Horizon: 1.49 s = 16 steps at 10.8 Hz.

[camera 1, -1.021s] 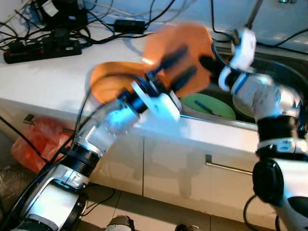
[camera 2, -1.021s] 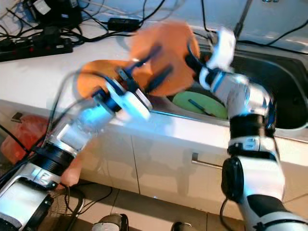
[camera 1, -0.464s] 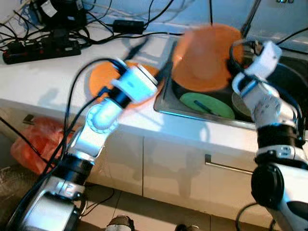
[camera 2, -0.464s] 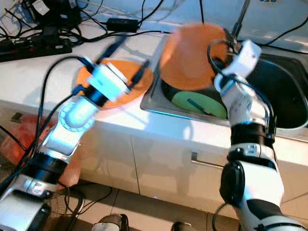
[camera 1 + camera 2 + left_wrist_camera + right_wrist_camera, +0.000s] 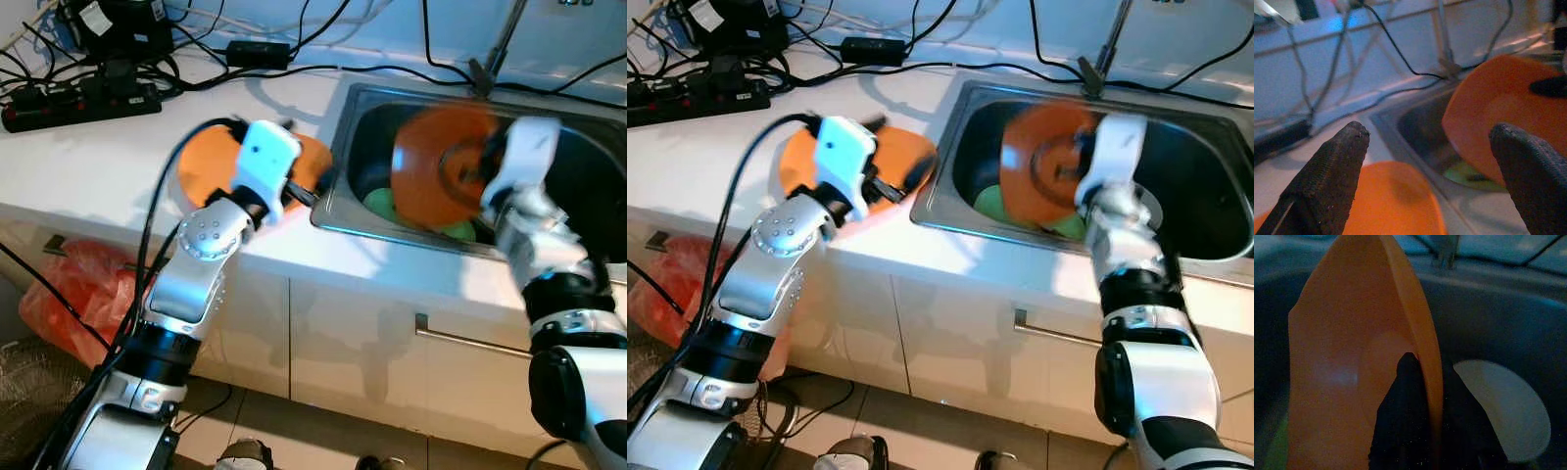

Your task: Kitchen organization

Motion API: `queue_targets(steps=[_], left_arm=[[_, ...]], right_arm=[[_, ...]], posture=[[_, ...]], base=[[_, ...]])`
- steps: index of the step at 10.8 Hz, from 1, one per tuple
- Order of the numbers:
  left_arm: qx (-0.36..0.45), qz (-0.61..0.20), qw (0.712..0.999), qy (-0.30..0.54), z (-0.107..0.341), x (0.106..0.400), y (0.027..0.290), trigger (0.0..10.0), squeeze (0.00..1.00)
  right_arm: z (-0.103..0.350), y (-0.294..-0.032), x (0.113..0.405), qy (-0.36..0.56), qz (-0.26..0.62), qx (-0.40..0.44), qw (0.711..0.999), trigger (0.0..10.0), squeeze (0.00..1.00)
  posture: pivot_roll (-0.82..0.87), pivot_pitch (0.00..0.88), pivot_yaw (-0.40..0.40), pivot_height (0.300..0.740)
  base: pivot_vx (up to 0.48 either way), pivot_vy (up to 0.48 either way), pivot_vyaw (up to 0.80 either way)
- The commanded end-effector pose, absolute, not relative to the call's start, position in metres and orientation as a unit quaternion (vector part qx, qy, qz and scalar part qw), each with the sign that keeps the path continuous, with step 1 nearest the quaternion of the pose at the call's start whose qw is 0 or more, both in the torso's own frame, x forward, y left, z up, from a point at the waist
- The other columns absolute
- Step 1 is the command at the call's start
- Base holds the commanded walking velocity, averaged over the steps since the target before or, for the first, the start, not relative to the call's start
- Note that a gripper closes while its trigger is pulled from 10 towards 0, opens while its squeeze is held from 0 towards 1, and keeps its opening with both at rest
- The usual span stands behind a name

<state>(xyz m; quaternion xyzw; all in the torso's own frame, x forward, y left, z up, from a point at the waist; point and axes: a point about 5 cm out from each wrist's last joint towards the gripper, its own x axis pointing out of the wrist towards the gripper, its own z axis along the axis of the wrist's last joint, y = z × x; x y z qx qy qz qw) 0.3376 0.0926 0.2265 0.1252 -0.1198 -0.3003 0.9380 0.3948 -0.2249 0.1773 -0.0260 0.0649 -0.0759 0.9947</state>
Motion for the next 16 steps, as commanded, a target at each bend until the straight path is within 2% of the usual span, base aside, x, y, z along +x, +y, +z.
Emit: queue_targets(steps=[1, 6, 7, 9, 10, 11, 12, 13, 16], left_arm=[[0.108, -0.32, 0.937, -0.093, 0.221, 0.332, 0.088, 10.0, 1.0], [0.135, -0.374, 0.917, 0.023, 0.209, 0.321, 0.089, 10.0, 1.0], [0.135, -0.379, 0.915, 0.027, 0.209, 0.321, 0.089, 10.0, 1.0], [0.133, -0.388, 0.911, 0.038, 0.209, 0.32, 0.088, 10.0, 0.98], [0.14, -0.4, 0.905, 0.047, 0.207, 0.318, 0.087, 10.0, 0.84], [0.137, -0.386, 0.911, 0.044, 0.21, 0.32, 0.09, 10.0, 0.57], [0.136, -0.378, 0.915, 0.041, 0.212, 0.321, 0.091, 10.0, 0.57], [0.141, -0.338, 0.93, 0.034, 0.213, 0.329, 0.098, 10.0, 0.52], [0.135, -0.307, 0.942, 0.02, 0.22, 0.335, 0.104, 10.0, 0.53]], right_arm=[[0.186, -0.226, 0.397, 0.041, -0.071, -0.047, 0.996, 0.0, 0.0], [0.166, -0.216, 0.399, 0.095, -0.015, -0.12, 0.988, 0.0, 0.0], [0.164, -0.214, 0.399, 0.099, -0.008, -0.129, 0.987, 4.1, 0.0], [0.161, -0.211, 0.399, 0.105, 0.004, -0.137, 0.985, 4.4, 0.0], [0.162, -0.207, 0.4, 0.107, 0.018, -0.138, 0.984, 9.3, 0.04], [0.166, -0.21, 0.401, 0.1, 0.006, -0.143, 0.985, 10.0, 1.0], [0.167, -0.211, 0.401, 0.097, 0.003, -0.145, 0.985, 10.0, 1.0], [0.172, -0.212, 0.402, 0.08, -0.003, -0.152, 0.985, 10.0, 1.0], [0.182, -0.205, 0.404, 0.045, 0.019, -0.138, 0.989, 10.0, 1.0]], posture=[[0.16, 0.07, -0.008, 0.74], [0.18, 0.076, -0.011, 0.74], [0.18, 0.076, -0.011, 0.74], [0.18, 0.076, -0.011, 0.74], [0.18, 0.076, -0.011, 0.74], [0.18, 0.077, -0.015, 0.74], [0.18, 0.077, -0.015, 0.74], [0.17, 0.077, -0.015, 0.74], [0.17, 0.077, -0.014, 0.74]], base=[[0.0, 0.0, 0.0], [0.0, 0.0, 0.0], [0.0, 0.0, 0.0], [0.0, 0.0, 0.0], [0.0, 0.0, 0.0], [0.0, 0.0, 0.0], [0.0, 0.0, 0.0], [0.0, 0.0, 0.0], [0.0, 0.0, 0.0]])
